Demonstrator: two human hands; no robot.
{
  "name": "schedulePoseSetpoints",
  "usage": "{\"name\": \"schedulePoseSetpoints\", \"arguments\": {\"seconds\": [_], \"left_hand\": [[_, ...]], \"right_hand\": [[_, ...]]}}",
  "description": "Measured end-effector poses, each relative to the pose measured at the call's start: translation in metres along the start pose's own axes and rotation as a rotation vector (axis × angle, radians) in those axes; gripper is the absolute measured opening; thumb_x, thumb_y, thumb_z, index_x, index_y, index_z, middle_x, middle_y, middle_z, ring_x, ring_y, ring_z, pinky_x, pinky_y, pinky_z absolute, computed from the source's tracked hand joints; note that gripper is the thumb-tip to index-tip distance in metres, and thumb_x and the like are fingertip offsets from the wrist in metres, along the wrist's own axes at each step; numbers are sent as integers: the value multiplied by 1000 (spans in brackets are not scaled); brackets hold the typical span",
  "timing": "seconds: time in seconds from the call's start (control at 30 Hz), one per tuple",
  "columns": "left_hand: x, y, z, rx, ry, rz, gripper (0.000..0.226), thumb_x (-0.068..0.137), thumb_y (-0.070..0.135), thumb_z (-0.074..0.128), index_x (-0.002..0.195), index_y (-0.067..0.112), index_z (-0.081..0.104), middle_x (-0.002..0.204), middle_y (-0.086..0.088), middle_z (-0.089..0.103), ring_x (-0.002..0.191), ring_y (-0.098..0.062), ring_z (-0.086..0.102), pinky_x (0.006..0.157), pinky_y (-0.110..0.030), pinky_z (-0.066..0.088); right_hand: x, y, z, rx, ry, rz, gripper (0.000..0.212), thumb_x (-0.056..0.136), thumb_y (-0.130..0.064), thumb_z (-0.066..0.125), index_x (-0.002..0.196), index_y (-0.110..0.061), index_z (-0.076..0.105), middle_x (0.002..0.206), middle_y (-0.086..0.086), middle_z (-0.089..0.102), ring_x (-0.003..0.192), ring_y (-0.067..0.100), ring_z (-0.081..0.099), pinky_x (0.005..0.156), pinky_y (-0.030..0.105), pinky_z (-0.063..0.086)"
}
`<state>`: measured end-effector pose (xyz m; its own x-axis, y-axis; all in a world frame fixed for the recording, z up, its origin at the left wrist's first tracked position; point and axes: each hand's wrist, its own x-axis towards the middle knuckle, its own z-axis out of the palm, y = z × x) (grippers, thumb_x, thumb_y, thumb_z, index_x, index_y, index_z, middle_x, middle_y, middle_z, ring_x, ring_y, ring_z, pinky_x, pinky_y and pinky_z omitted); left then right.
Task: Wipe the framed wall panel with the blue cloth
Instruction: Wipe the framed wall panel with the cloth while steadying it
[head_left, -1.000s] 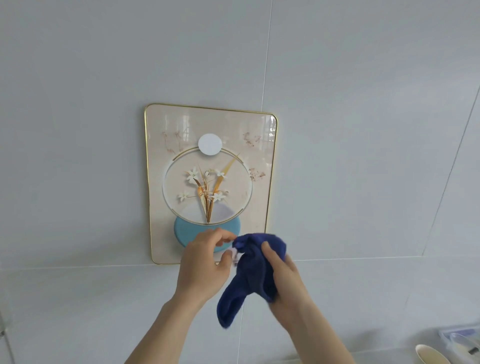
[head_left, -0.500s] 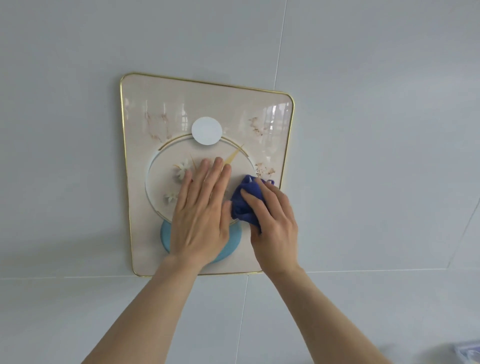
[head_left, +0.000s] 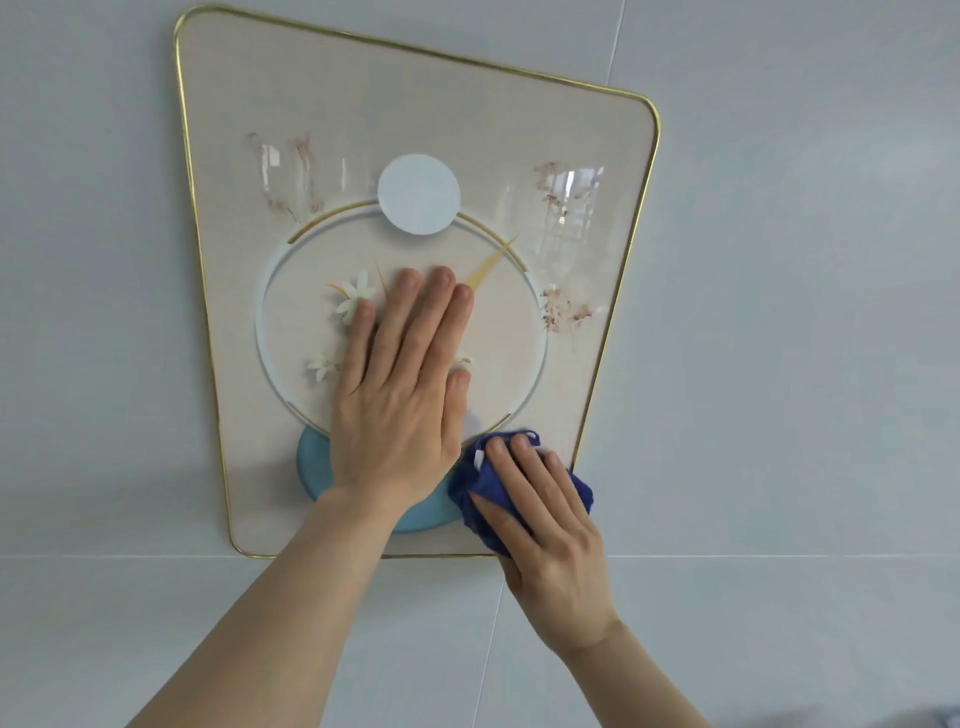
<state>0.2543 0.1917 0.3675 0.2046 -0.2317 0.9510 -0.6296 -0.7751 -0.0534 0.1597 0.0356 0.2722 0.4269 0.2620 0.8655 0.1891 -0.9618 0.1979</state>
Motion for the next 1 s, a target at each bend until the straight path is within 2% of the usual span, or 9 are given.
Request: {"name": "schedulePoseSetpoints", "arguments": {"seconds": [0.07, 0.17, 0.37, 0.5, 0.57, 0.63, 0.8, 0.93, 1.0], "left_hand": [[0, 0, 0, 4, 3, 7, 59, 108, 30, 33, 163, 15, 17, 171, 0, 12, 160, -22, 8, 131, -45, 6], [0, 0, 0, 6, 9, 5, 59, 108, 30, 33, 163, 15, 16, 171, 0, 10, 160, -21, 6, 131, -45, 6], [1, 1, 0, 13, 11, 0, 60, 108, 31, 32, 163, 15, 15, 171, -1, 11, 160, -21, 5, 131, -46, 6], [0, 1, 0, 18, 17, -8, 59, 108, 31, 33, 163, 15, 17, 171, -1, 15, 160, -23, 10, 130, -47, 10], [0, 2, -1, 17, 25, -6, 59, 108, 30, 34, 163, 16, 18, 171, 0, 14, 160, -23, 11, 131, -46, 10], [1, 2, 0, 14, 26, -7, 59, 108, 30, 35, 163, 16, 18, 171, 1, 13, 160, -23, 11, 131, -46, 9], [0, 1, 2, 16, 30, -6, 60, 108, 31, 34, 163, 16, 17, 171, 1, 13, 160, -23, 11, 131, -45, 9], [0, 2, 4, 7, 40, -16, 60, 107, 30, 35, 163, 16, 18, 171, 0, 15, 160, -23, 12, 131, -45, 10], [0, 1, 4, 6, 43, -14, 60, 107, 30, 35, 163, 16, 18, 171, 0, 16, 160, -23, 13, 130, -46, 11]], "right_hand": [[0, 2, -5, -2, 7, -29, 25, 101, 2, 59, 116, -8, 77, 151, 13, 56, 147, 32, 45, 113, 56, 46], [10, 4, -14, 6, 22, -34, 29, 106, -2, 50, 117, -8, 76, 151, 11, 56, 147, 31, 46, 113, 53, 48], [47, 14, -25, -13, 170, 136, 34, 89, 12, 72, 116, -7, 77, 146, 15, 60, 143, 33, 50, 110, 52, 51], [63, 8, -42, 132, 305, 291, 32, 93, 11, 66, 120, -4, 75, 145, 14, 61, 144, 29, 50, 115, 43, 48], [84, 12, -55, 175, 434, 361, 32, 96, 9, 63, 124, -3, 72, 146, 17, 59, 145, 33, 48, 115, 52, 47], [102, 18, -60, 156, 426, 294, 32, 98, 8, 64, 128, -1, 69, 148, 21, 56, 146, 38, 46, 114, 59, 45], [101, 35, -44, -4, 230, 94, 33, 101, -8, 64, 134, -5, 67, 154, 21, 48, 150, 39, 38, 120, 56, 38], [107, 51, -47, -48, 235, 14, 34, 97, -1, 70, 131, -5, 69, 152, 23, 51, 148, 39, 42, 120, 54, 40], [113, 54, -49, -50, 244, 14, 36, 97, 5, 64, 131, -4, 69, 152, 23, 51, 148, 40, 41, 122, 54, 38]]}}
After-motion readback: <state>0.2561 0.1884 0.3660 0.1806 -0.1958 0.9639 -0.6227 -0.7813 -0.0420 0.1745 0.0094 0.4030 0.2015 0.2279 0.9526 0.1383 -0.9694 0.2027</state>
